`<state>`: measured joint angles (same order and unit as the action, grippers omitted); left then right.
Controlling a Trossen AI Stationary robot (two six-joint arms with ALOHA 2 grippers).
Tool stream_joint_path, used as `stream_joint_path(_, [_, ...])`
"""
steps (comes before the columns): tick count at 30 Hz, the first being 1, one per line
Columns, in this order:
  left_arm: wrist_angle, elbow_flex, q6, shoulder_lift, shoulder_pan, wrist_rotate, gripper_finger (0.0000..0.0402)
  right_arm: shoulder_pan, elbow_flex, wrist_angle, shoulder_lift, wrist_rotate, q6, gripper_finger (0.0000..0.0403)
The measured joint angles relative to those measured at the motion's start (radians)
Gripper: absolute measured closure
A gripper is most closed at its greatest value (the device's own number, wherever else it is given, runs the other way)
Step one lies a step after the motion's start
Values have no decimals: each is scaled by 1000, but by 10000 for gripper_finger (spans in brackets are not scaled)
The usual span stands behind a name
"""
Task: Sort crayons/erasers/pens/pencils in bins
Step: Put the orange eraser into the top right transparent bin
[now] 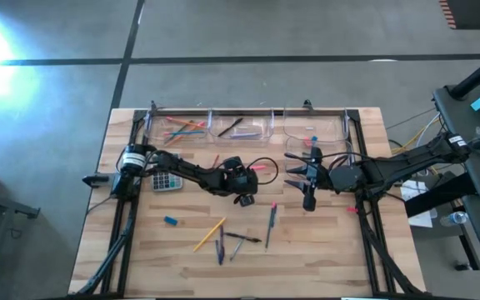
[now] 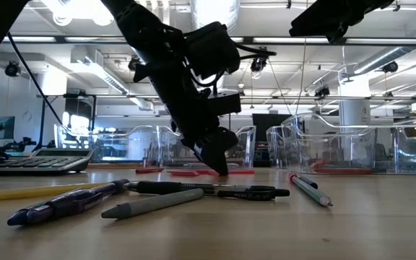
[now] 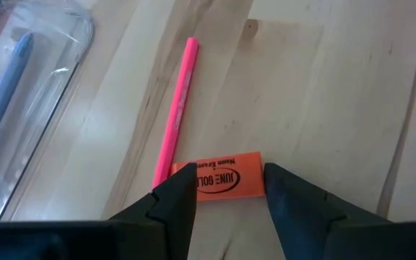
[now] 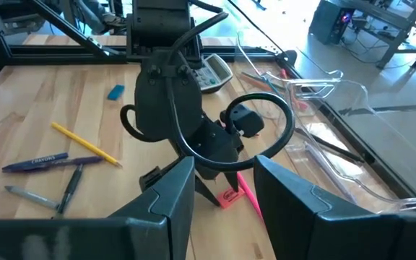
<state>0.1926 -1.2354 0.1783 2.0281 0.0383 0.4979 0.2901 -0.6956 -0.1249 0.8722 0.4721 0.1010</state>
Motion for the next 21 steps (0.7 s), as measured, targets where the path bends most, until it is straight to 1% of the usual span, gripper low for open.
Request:
stream_joint_path(5, [-1,1,-4,0,-1,-15,254,0,0,0,0,0,2,268])
stream_joint_path(8, [0,1,-9,-1,-7,-47,265,0,0,0,0,0,2,268])
stream_joint_path(10, [-5,1,-7,7,-12,-73,282,0,0,0,0,0,2,268])
stream_joint_path(12, [-6,1,-5,15,-13,-76,306,0,0,0,0,0,2,268])
stream_joint_path(17, [-9,0,-1,56,-12,-97,384,0,0,0,1,0,2,268])
stream_joint_path(18, [-9,0,5,57,-13,-105,391,0,0,0,1,0,2,268])
stream_joint_path(21, [-7,1,23,57,-12,-121,397,0,0,0,1,0,1,268])
